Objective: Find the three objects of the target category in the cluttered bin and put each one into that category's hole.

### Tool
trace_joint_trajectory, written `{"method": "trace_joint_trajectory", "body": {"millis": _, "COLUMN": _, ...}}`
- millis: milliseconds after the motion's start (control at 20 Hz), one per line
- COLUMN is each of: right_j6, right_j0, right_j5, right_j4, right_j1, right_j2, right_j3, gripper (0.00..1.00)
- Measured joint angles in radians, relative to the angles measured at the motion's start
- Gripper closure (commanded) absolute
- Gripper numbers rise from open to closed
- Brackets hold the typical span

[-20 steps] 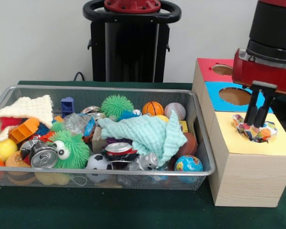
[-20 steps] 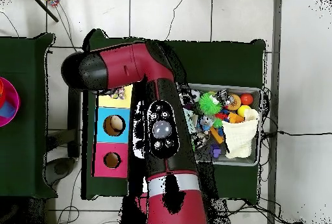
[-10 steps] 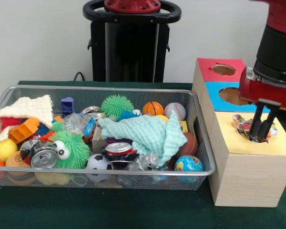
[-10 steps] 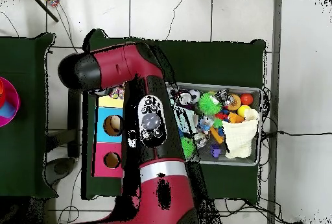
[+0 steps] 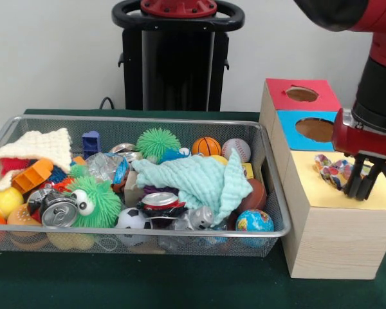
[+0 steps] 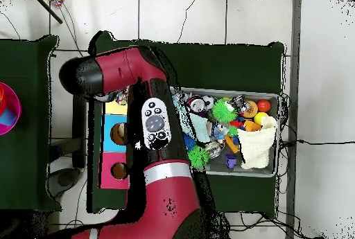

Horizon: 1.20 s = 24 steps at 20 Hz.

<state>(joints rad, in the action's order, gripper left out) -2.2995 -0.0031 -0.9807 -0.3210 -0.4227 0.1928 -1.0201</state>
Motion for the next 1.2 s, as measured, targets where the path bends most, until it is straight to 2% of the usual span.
{"method": "trace_joint_trajectory", "body": {"millis": 150, "right_j6": 0.000, "right_j0": 0.001, "right_j5": -0.020, "right_j4": -0.002, "right_j1": 0.005, "right_j2": 0.006, "right_j3": 0.009, "gripper": 1.00}}
{"method": "trace_joint_trajectory", "body": {"millis": 700, "right_j6": 0.000, "right_j0": 0.001, "right_j5": -0.197, "right_j4": -0.008, "right_j1": 0.006, "right_j2": 0.039, "right_j3": 0.032, "gripper": 1.00}}
{"method": "trace_joint_trajectory", "body": {"millis": 1200, "right_j6": 0.007, "right_j0": 0.001, "right_j5": -0.226, "right_j4": -0.014, "right_j1": 0.010, "right_j2": 0.044, "right_j3": 0.055, "gripper": 1.00}}
